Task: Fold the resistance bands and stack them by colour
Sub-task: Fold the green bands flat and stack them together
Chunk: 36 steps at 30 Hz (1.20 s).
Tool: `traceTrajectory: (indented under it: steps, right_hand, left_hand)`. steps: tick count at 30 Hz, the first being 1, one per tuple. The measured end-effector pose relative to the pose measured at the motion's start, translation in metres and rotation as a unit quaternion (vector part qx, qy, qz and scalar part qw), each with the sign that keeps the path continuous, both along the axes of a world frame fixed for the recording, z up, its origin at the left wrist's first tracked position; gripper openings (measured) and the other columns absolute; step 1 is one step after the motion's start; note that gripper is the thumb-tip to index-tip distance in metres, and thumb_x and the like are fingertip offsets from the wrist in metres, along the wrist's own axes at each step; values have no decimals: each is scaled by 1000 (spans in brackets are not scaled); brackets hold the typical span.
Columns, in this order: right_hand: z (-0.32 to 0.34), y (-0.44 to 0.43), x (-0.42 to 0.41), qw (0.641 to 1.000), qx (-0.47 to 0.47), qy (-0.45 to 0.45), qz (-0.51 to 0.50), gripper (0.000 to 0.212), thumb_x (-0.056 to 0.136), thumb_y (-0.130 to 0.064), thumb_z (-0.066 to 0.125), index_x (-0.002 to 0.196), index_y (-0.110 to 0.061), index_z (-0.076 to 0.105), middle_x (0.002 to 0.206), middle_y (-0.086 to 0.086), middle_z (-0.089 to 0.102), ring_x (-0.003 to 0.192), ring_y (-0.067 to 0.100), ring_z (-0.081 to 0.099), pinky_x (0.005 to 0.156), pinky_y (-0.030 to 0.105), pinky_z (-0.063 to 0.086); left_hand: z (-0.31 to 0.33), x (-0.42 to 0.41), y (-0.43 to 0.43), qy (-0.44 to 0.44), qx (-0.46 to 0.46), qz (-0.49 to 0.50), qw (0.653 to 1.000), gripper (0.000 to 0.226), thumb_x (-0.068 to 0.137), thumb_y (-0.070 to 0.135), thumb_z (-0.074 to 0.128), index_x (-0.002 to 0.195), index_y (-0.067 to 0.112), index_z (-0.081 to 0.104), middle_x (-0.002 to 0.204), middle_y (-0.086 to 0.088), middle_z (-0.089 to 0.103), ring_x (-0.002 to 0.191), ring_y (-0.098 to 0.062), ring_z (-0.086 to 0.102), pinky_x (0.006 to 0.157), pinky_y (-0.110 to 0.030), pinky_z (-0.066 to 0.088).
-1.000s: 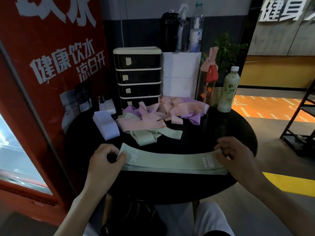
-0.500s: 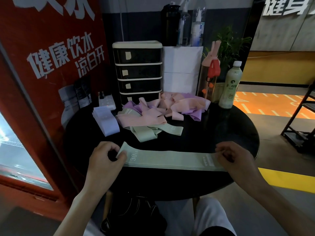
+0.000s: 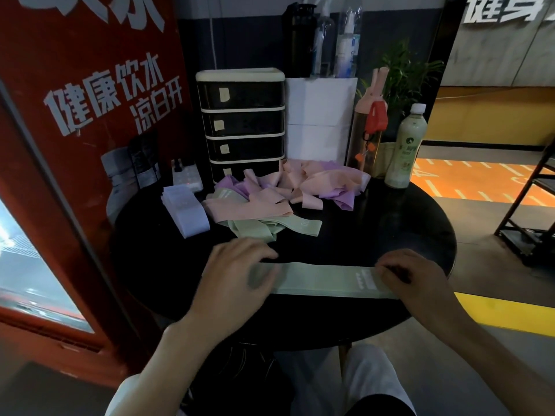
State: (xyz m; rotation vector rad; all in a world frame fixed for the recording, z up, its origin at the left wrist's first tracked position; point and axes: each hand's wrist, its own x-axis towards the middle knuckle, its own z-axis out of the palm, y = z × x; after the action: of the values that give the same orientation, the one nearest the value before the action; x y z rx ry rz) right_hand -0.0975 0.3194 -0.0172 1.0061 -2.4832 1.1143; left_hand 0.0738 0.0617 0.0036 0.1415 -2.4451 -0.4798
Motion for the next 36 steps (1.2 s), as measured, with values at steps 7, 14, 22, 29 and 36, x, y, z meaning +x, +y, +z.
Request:
traceTrajectory:
  steps: [7,14,22,29,36]
  right_hand:
    - [1,0,0,1000,21,-11,-2,9,85,-7,69,89,-14,74,92,-6,63,86,-1,58,74,3,40]
    - [20,-6,-2,997,34,-65,2,12,88,-15,67,85,-26,71,93,-8,63,85,4,59,74,20,46]
    - [52,-79,-37,985,72,-142,60,13,90,-24,66,97,-15,72,90,-2,70,84,16,65,80,30,51]
    - [35,-140,-69,975,111,-191,-25,36,90,-36,65,68,-9,58,63,3,52,57,14,48,53,25,38]
    - [22,-156,-83,969,142,-190,-62,22,73,-32,78,70,-14,66,72,5,63,78,26,61,87,48,51]
  left_hand:
    - [-23,-13,5,-43,1,-49,998,30,87,56,51,97,36,72,106,23,60,103,-1,50,86,-23,33]
    - [-23,-15,6,-55,-3,-45,997,32,86,58,47,94,37,69,106,23,59,105,-2,49,88,-29,33]
    - [-23,-15,5,-54,6,-44,998,35,84,61,46,93,37,70,107,24,58,108,-1,48,91,-30,33]
    - [-23,-15,5,-55,7,-45,997,37,83,61,44,94,37,70,109,24,57,108,0,46,90,-29,31]
    - [-23,-15,6,-61,-14,-41,997,37,86,60,42,98,37,69,110,23,56,108,0,45,87,-23,24]
